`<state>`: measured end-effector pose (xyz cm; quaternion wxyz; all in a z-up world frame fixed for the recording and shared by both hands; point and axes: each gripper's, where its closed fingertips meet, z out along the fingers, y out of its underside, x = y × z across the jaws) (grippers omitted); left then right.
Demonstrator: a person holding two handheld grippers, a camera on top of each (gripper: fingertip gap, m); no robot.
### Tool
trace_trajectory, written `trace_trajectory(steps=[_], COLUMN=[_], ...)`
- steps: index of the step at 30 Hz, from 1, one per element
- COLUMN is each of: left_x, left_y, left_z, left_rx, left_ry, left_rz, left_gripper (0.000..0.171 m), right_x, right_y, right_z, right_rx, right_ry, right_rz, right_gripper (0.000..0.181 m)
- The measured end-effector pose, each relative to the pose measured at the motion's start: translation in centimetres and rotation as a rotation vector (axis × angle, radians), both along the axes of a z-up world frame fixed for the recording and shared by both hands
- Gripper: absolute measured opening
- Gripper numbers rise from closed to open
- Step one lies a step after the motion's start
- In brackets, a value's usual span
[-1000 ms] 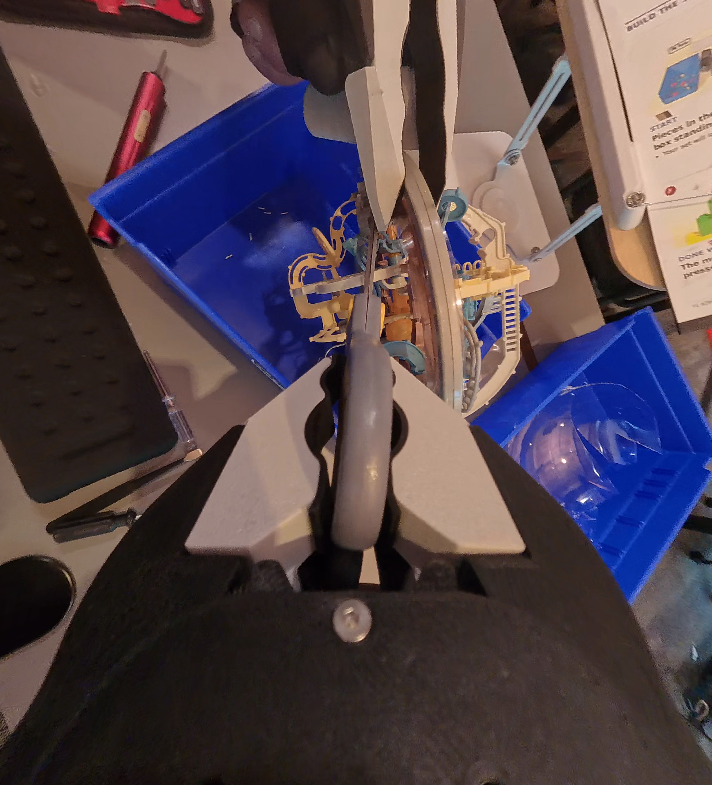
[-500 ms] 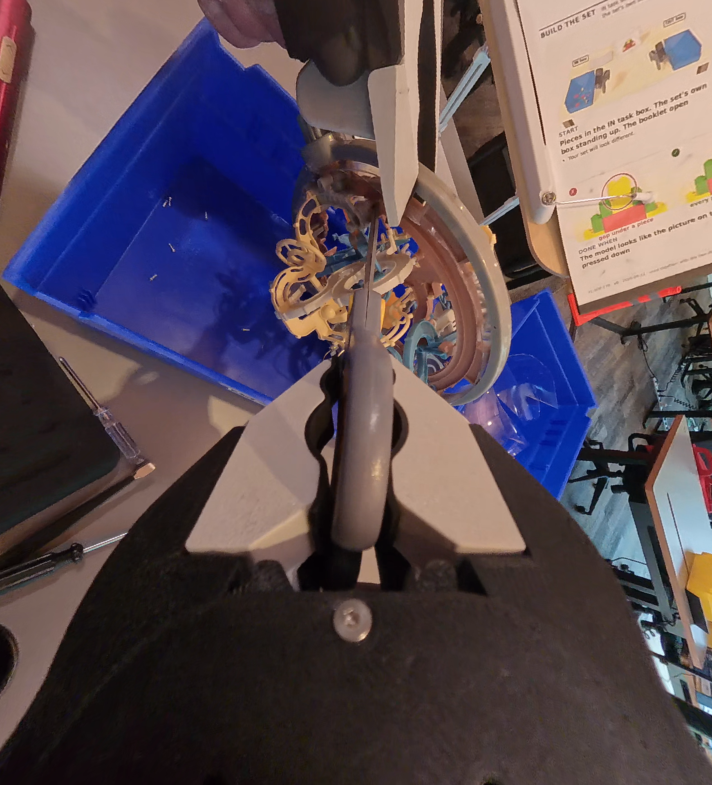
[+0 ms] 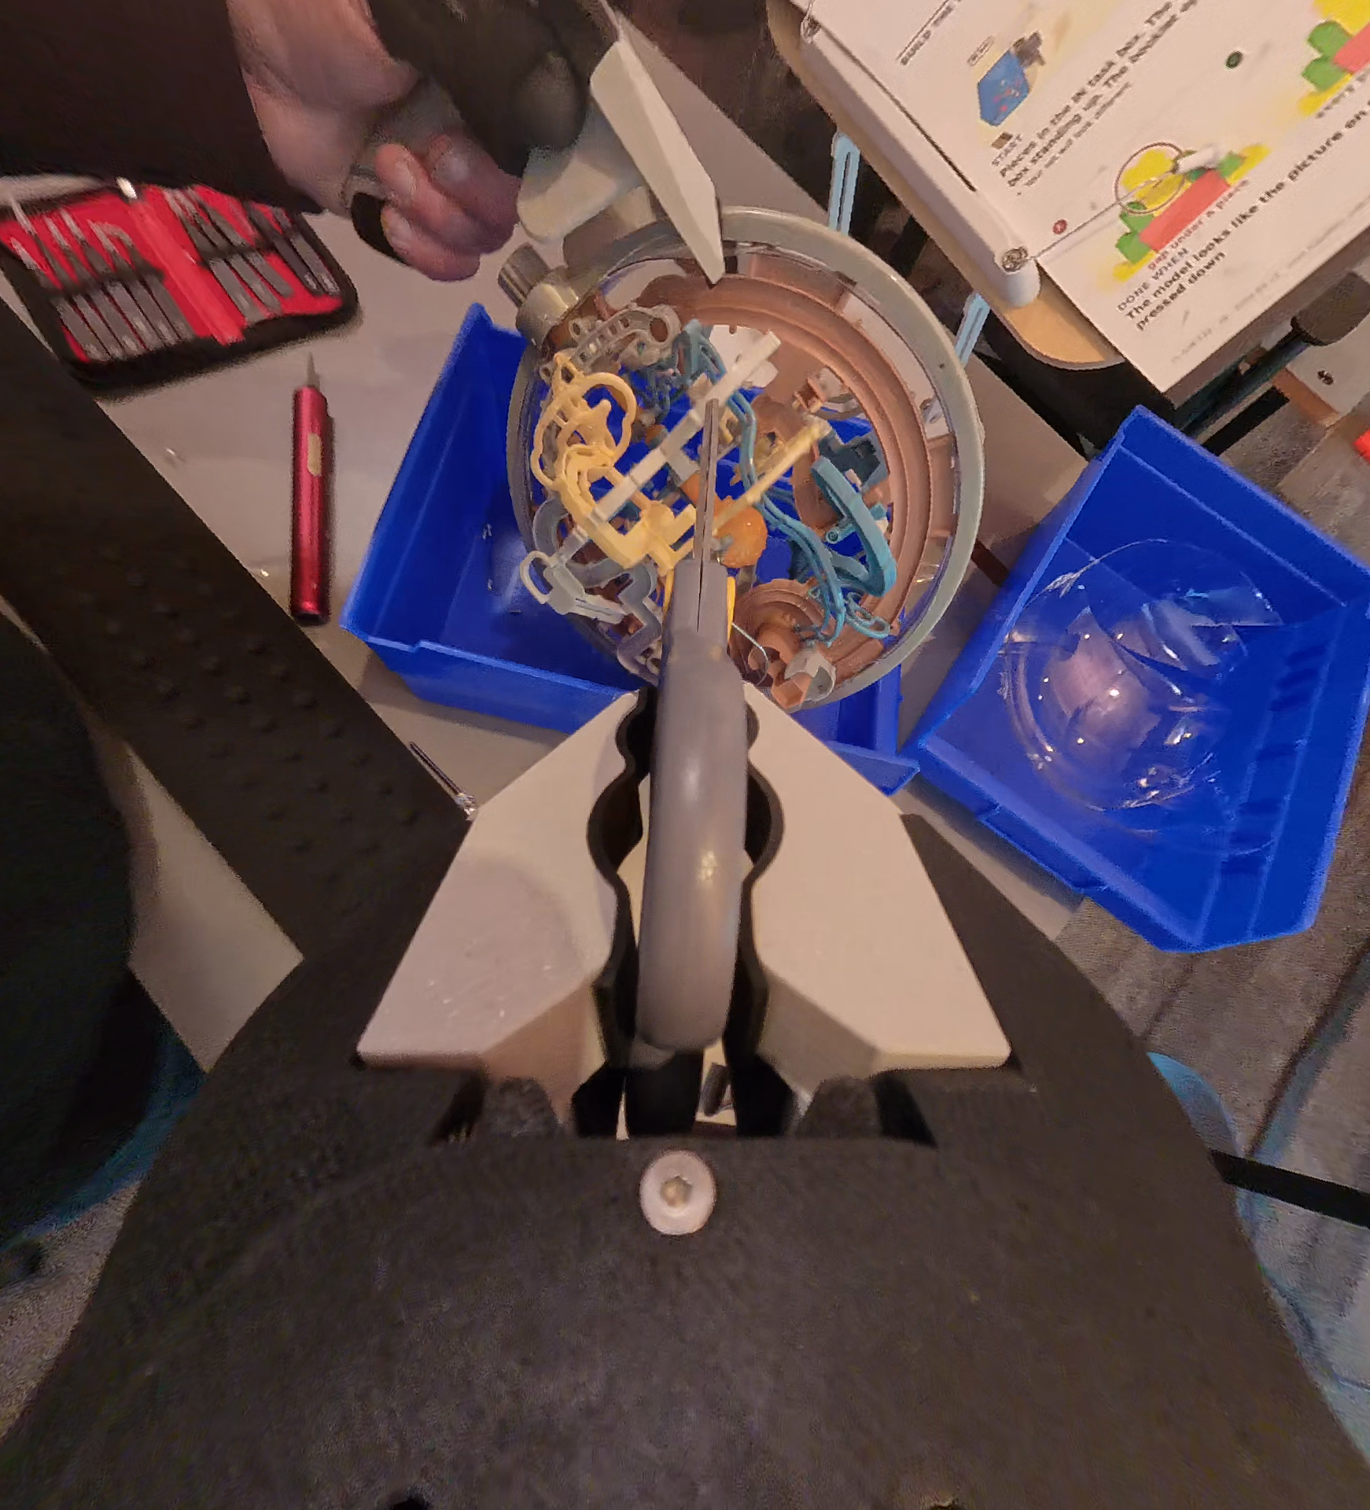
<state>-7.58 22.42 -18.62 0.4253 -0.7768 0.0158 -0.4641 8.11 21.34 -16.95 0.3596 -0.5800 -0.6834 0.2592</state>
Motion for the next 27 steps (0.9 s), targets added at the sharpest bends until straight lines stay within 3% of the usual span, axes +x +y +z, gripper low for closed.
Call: trace_trajectory(steps=[3,8,13,19,27], left_x=[-0.3,-1.3,-1.8,-2.9,-2.8], left_y=[-0.4,-1.1,-1.7,-0.8,1.0], left_z=[-1.0,-4.3,-5.1,-3.7,-3.2], left_rx=[-0.085,-0.179,-0.17,-0.14,-0.123], left_ry=[-0.118,-0.168,-0.052,0.089,0.236], left_rz=[-0.015,-0.02,-0.066,-0.081,-0.103], left_gripper=[0.02,0.022,0.032,0.047,0.051], right_x=[1.5,2.5,2.4,1.3,0.7], right_y=[0.6,1.1,1.7,2.5,2.3], right_z=[0.0,-1.3,-3.7,-5.9,-5.2], right_rx=[-0.049,-0.11,-0.141,-0.184,-0.188], right_ry=[0.015,0.013,-0.035,-0.042,-0.012], right_rz=[-0.042,-0.083,-0.112,-0.128,-0.085], right_gripper=[0.014,0.014,0.014,0.014,0.014])
